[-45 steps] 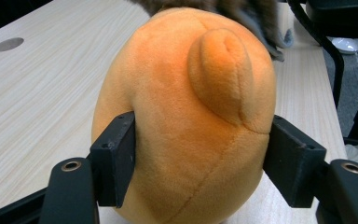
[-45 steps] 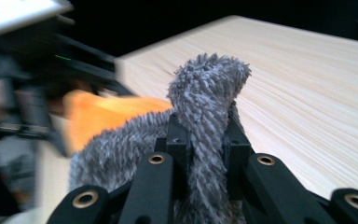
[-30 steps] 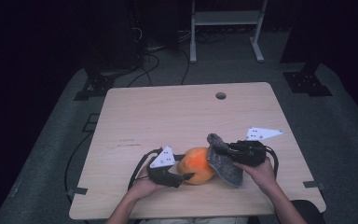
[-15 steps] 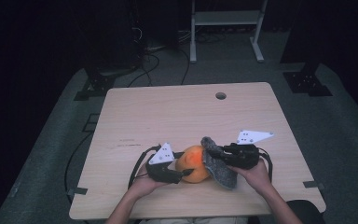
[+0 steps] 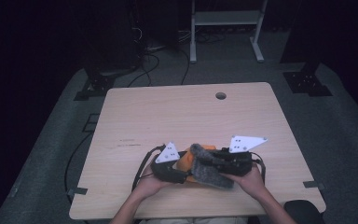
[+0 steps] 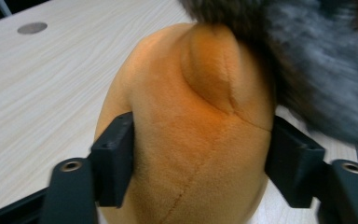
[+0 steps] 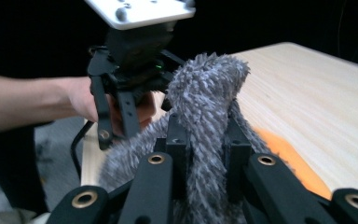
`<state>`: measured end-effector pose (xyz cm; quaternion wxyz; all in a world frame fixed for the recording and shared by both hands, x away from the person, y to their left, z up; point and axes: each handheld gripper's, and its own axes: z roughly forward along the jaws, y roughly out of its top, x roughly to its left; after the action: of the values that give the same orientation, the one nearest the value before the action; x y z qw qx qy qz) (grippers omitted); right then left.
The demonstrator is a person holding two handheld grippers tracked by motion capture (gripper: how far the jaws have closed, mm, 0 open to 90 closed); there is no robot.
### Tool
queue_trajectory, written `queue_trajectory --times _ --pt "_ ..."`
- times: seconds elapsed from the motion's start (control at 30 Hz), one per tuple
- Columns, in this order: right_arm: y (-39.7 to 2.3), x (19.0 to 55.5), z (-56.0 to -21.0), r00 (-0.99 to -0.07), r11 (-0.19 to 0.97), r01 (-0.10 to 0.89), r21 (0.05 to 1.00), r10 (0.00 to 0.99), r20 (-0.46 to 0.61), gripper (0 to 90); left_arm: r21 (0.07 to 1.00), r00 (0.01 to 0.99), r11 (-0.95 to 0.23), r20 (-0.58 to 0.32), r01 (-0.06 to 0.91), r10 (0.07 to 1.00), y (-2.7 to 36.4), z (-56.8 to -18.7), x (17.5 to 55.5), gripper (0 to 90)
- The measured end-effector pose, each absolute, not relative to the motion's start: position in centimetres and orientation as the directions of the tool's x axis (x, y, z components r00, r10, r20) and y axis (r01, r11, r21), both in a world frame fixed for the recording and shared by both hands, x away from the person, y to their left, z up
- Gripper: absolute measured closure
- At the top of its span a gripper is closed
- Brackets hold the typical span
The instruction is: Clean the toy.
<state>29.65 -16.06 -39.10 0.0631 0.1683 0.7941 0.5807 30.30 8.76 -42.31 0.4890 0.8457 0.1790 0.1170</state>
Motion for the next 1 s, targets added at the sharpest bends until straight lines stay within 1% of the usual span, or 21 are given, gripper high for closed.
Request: queue_trajectory --times 0.03,0.07,0.17,0.27,0.3,0.33,0.37,0.4,0.47,0.53,0.6,0.7,0.77,0.83,0.9,0.93,0.97,1.0 --pt "-15.7 29.4 -39.0 -0.937 0.284 0.175 0.943 0.343 0.070 76.7 0.863 0.910 -0.475 0.045 0.173 0.412 8.6 -42.1 30.1 34.2" --pt "-15.5 29.4 -38.9 -0.935 0.295 0.166 0.941 0.351 0.055 76.7 0.865 0.911 -0.473 0.047 0.167 0.409 8.7 -41.9 30.0 35.3" --pt "-16.7 30.4 -39.3 -0.915 0.262 0.214 0.941 0.391 0.099 76.7 0.867 0.920 -0.472 0.040 0.162 0.389 9.2 -41.9 29.9 34.3" --pt "-18.0 31.3 -40.1 -0.891 0.254 0.269 0.929 0.431 0.140 76.8 0.873 0.927 -0.442 -0.031 0.206 0.373 9.3 -42.1 30.4 23.9" --pt "-18.1 31.3 -40.1 -0.887 0.259 0.264 0.929 0.445 0.128 76.8 0.871 0.922 -0.441 -0.035 0.218 0.385 9.2 -42.2 30.6 20.5" --pt "-18.2 31.3 -40.0 -0.885 0.258 0.264 0.929 0.447 0.127 76.8 0.868 0.917 -0.444 -0.033 0.223 0.397 9.1 -42.3 30.6 19.6" --pt "-18.1 31.1 -39.8 -0.887 0.254 0.262 0.931 0.444 0.129 76.8 0.869 0.916 -0.443 -0.029 0.221 0.400 9.0 -42.5 30.6 20.1" --pt "-17.9 30.9 -39.5 -0.892 0.257 0.247 0.934 0.437 0.115 76.8 0.870 0.916 -0.450 -0.005 0.201 0.400 8.8 -42.5 30.5 22.8" --pt "-17.2 30.3 -39.0 -0.911 0.257 0.218 0.942 0.400 0.102 76.7 0.871 0.918 -0.464 0.040 0.162 0.395 8.5 -42.6 30.1 31.6" --pt "-16.5 29.7 -38.8 -0.919 0.284 0.192 0.939 0.389 0.070 76.7 0.863 0.918 -0.491 0.091 0.121 0.386 8.3 -42.6 29.6 36.8" --pt "-16.6 29.9 -38.9 -0.916 0.288 0.196 0.937 0.395 0.070 76.8 0.864 0.920 -0.489 0.090 0.119 0.382 8.4 -42.6 29.6 39.8" --pt "-17.9 30.9 -39.4 -0.889 0.289 0.240 0.927 0.450 0.089 76.8 0.869 0.923 -0.478 0.073 0.127 0.379 8.7 -42.5 29.7 40.1" --pt "-18.4 31.3 -39.6 -0.877 0.290 0.263 0.920 0.470 0.102 76.8 0.875 0.930 -0.464 0.049 0.136 0.365 8.8 -42.6 29.9 36.4" --pt "-18.4 31.1 -39.5 -0.882 0.285 0.256 0.924 0.459 0.103 76.8 0.878 0.936 -0.445 -0.012 0.178 0.351 8.8 -42.9 30.4 26.8" --pt "-17.8 30.6 -39.2 -0.902 0.268 0.237 0.934 0.417 0.109 76.8 0.884 0.930 -0.412 -0.062 0.219 0.361 8.7 -43.2 30.7 17.7" --pt "-17.4 30.4 -39.1 -0.910 0.264 0.231 0.937 0.398 0.112 76.7 0.887 0.927 -0.411 -0.050 0.213 0.373 8.7 -43.4 30.7 16.2" --pt "-17.0 30.2 -39.0 -0.919 0.264 0.220 0.939 0.378 0.109 76.7 0.879 0.923 -0.436 -0.008 0.190 0.386 8.6 -43.4 30.7 16.3" --pt "-16.6 30.0 -38.9 -0.928 0.270 0.204 0.941 0.358 0.099 76.7 0.877 0.918 -0.446 0.014 0.179 0.395 8.6 -43.3 30.5 19.2"
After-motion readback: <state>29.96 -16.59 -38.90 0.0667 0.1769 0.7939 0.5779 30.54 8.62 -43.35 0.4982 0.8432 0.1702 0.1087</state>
